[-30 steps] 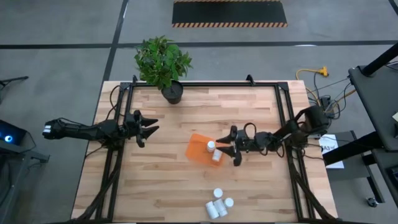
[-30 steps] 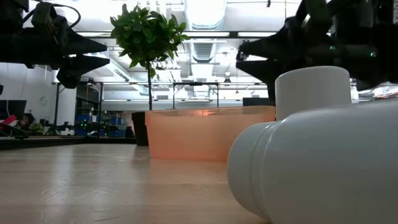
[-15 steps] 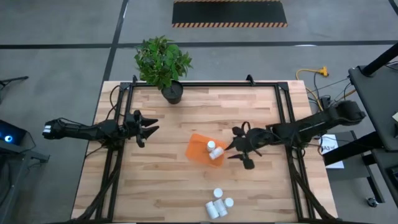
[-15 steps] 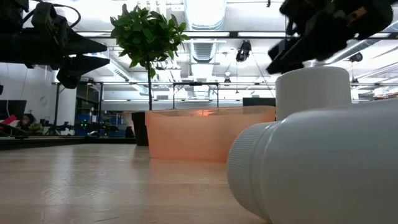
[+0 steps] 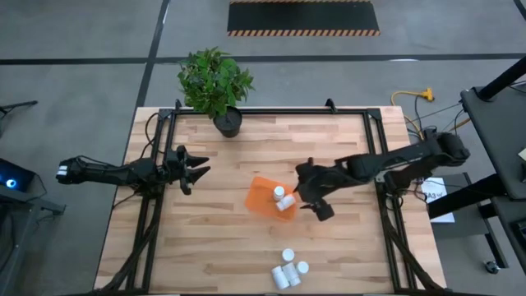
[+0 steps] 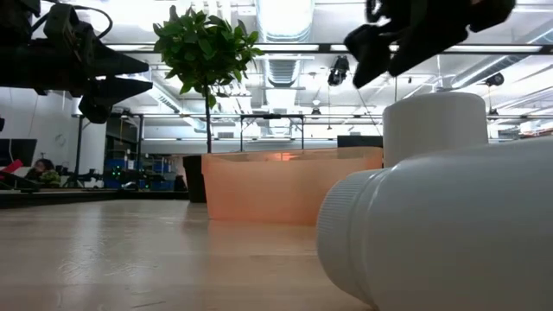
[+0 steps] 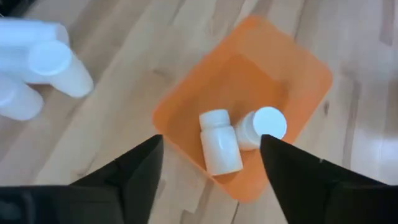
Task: Pick and place pill bottles into a basket
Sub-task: Put the white pill bottle into the orange container
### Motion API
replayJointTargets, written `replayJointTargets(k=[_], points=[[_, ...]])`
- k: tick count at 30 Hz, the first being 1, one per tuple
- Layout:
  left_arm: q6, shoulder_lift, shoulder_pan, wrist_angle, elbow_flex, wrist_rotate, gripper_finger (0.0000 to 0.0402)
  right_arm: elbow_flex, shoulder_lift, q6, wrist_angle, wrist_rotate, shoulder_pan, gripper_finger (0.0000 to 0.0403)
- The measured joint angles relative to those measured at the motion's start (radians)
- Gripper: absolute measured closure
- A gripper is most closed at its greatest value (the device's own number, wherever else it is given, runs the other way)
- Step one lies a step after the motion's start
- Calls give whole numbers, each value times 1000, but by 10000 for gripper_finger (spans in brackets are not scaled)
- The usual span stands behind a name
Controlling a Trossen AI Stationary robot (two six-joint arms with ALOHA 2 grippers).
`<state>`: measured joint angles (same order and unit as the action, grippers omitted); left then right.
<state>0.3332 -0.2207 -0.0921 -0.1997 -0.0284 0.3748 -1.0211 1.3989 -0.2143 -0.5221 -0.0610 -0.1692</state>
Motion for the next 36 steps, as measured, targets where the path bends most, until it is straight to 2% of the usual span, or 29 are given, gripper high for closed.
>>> replayJointTargets(k=[5, 13, 25, 30, 36], points=[[0, 0, 0, -1, 0, 0, 228, -214, 193, -35, -201, 9, 0, 121], [0, 0, 0, -1, 0, 0, 228, -570, 495, -72, -552, 0, -1, 143], [0, 0, 0, -2, 0, 0, 228, -1038, 830, -143, -868, 0, -3, 161], [0, 0, 0, -1, 0, 0, 228, -1141, 910, -151, -888, 1, -3, 163], [0, 0, 0, -2, 0, 0, 228, -1129, 927, -167, -880, 3, -3, 160]])
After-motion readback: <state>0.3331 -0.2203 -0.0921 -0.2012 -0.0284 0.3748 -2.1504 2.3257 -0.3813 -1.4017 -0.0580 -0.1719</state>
